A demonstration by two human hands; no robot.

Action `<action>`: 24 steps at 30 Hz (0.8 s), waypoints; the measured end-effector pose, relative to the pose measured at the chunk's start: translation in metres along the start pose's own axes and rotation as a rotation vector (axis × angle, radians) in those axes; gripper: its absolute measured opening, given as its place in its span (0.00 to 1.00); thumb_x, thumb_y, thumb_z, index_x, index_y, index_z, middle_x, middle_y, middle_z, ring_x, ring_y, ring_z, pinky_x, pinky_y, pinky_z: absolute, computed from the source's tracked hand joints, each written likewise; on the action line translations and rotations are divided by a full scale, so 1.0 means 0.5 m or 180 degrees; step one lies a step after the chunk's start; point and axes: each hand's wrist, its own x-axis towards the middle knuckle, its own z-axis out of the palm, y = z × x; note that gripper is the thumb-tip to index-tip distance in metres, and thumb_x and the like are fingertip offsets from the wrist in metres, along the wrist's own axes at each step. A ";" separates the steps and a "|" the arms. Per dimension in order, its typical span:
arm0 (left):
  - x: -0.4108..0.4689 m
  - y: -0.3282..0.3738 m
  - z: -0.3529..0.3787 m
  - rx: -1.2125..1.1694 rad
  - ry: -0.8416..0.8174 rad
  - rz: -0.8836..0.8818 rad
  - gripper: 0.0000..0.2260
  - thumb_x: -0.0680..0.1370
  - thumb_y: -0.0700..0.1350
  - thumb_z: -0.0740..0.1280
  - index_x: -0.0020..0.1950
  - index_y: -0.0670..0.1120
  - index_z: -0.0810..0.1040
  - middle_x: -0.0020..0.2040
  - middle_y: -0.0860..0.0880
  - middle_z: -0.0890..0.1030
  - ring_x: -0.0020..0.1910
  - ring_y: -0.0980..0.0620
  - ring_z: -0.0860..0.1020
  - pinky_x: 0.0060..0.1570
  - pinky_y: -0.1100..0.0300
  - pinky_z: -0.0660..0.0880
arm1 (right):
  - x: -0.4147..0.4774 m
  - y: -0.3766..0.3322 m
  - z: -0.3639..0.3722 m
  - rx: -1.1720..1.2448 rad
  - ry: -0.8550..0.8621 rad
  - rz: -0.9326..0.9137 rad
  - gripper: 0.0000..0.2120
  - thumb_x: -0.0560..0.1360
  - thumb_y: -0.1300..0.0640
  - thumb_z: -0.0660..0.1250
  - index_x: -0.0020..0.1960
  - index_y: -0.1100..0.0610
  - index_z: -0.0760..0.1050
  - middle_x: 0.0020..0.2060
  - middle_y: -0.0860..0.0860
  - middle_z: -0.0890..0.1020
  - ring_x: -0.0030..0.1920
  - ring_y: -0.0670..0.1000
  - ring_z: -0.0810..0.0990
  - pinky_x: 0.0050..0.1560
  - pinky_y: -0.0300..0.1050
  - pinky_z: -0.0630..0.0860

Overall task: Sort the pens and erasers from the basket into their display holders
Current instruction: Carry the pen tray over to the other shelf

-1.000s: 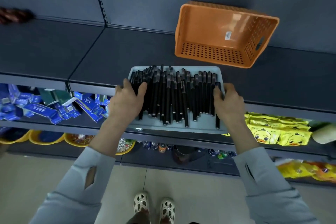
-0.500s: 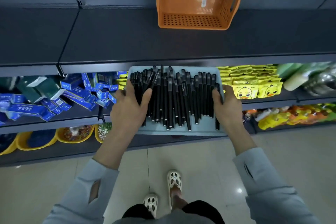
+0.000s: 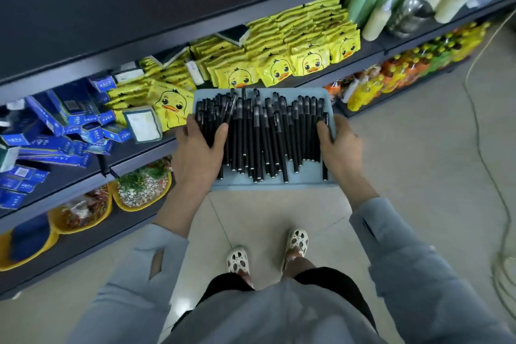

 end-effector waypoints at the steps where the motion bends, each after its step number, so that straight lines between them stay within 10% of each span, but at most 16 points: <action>1: -0.002 0.021 0.014 0.0000 -0.0036 0.0036 0.35 0.79 0.64 0.54 0.79 0.43 0.54 0.72 0.37 0.65 0.66 0.35 0.69 0.55 0.43 0.71 | 0.004 0.020 -0.014 0.0000 0.0050 0.0040 0.17 0.81 0.50 0.60 0.62 0.62 0.71 0.41 0.61 0.81 0.42 0.65 0.79 0.38 0.50 0.69; 24: 0.055 0.653 0.412 -0.0228 -0.0580 0.0801 0.36 0.79 0.66 0.55 0.79 0.44 0.54 0.74 0.39 0.63 0.70 0.37 0.67 0.63 0.42 0.68 | 0.349 0.477 -0.400 -0.0073 0.0723 0.0746 0.19 0.80 0.47 0.60 0.63 0.60 0.70 0.48 0.61 0.82 0.48 0.65 0.79 0.49 0.56 0.75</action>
